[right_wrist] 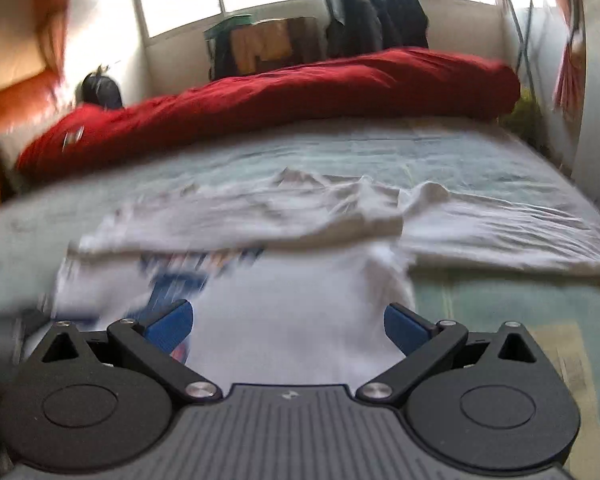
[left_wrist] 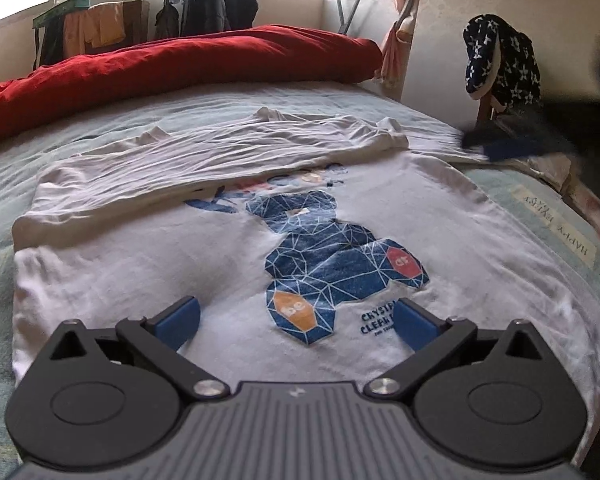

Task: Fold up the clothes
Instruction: 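Move the open right gripper toward the other shirt sleeve, then roll the right gripper and reach for the sleeve cuff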

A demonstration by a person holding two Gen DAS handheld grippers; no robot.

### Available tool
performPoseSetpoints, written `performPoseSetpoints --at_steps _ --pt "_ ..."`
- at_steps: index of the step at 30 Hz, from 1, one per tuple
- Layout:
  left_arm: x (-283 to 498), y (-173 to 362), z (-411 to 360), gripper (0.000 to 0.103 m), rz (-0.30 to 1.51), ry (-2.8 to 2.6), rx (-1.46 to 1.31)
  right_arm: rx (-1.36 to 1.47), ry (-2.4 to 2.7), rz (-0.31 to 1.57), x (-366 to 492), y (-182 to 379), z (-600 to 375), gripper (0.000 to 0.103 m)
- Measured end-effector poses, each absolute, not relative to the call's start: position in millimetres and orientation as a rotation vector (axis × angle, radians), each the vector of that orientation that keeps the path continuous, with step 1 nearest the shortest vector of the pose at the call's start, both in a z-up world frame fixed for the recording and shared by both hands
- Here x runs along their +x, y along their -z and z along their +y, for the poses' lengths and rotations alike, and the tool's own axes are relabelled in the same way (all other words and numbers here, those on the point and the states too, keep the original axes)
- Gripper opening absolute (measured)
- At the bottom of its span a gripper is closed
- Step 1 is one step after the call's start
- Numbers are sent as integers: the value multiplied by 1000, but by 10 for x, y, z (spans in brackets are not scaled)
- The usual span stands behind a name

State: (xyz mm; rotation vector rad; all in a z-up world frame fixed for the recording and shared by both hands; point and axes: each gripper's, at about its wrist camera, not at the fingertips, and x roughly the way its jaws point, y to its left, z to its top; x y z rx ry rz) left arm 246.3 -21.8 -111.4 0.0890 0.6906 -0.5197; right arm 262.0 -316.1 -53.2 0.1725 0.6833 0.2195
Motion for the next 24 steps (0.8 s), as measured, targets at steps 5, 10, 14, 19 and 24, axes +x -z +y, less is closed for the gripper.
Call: performPoseSetpoints --at_steps 5,10,14,19,24 --pt "2476 1123 -189 102 692 524 80 380 -252 740 3370 673 -3515 103" --pt "2499 1131 -171 102 692 529 73 511 -286 832 3688 1016 -3655 103" --pt "2515 1123 -176 102 693 518 72 385 -250 782 3660 1008 -3650 102" --pt "2518 1126 -188 102 694 514 81 300 -258 750 3474 837 -3518 103" --pt "2521 1120 -201 102 698 509 89 318 -289 844 3416 983 -3499 103"
